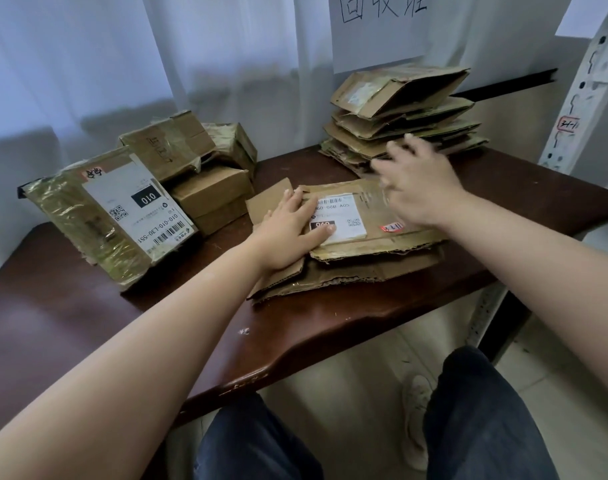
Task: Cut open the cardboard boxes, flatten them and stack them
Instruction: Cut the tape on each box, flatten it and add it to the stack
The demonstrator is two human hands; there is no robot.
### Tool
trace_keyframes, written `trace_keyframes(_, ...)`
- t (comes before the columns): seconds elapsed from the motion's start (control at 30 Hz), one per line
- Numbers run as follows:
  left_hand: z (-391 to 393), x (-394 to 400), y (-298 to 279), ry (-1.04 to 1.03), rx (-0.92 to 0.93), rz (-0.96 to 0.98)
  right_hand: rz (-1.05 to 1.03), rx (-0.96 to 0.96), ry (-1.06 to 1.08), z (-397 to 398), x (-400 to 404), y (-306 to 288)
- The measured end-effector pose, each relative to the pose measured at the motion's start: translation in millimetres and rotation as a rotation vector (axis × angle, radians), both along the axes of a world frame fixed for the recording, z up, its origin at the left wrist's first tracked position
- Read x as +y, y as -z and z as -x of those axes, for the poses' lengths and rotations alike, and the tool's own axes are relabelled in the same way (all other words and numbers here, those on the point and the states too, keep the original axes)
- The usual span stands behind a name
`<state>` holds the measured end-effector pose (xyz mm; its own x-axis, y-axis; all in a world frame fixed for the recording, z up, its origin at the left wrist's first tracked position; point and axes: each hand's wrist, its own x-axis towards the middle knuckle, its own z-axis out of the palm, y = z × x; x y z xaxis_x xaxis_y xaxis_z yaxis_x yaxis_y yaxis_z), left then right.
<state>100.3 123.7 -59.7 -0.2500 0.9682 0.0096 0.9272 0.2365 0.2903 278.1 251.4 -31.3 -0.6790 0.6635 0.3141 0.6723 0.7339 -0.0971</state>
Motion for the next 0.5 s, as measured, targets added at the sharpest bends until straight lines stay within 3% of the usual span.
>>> trace_keyframes(0.07, -1.2, 2.3, 3.7, -0.006, 0.010, 0.046, 0.004, -0.168, -0.090, 12.2, -5.2, 7.8)
trace_keyframes(0.17, -1.4, 7.2, 2.3, -0.028, -0.047, 0.071, 0.130, -0.274, -0.138, 22.6, -6.1, 23.5)
trace_keyframes(0.23, -4.1, 11.7, 3.2, -0.061, -0.090, 0.105, 0.248, -0.236, -0.132, 24.4, -4.3, 34.0)
trace_keyframes(0.3, -8.7, 16.4, 11.8, -0.076, -0.010, 0.157, 0.321, -0.198, -0.102, 23.8, -3.6, 44.1)
trace_keyframes(0.4, -14.1, 18.9, 29.1, -0.080, 0.161, 0.133, 0.292, -0.192, -0.065, 24.1, -1.2, 55.6)
trace_keyframes(0.5, -15.0, 20.2, 33.8, -0.088, 0.206, 0.108, 0.285, -0.195, -0.059, 27.1, 2.8, 60.2)
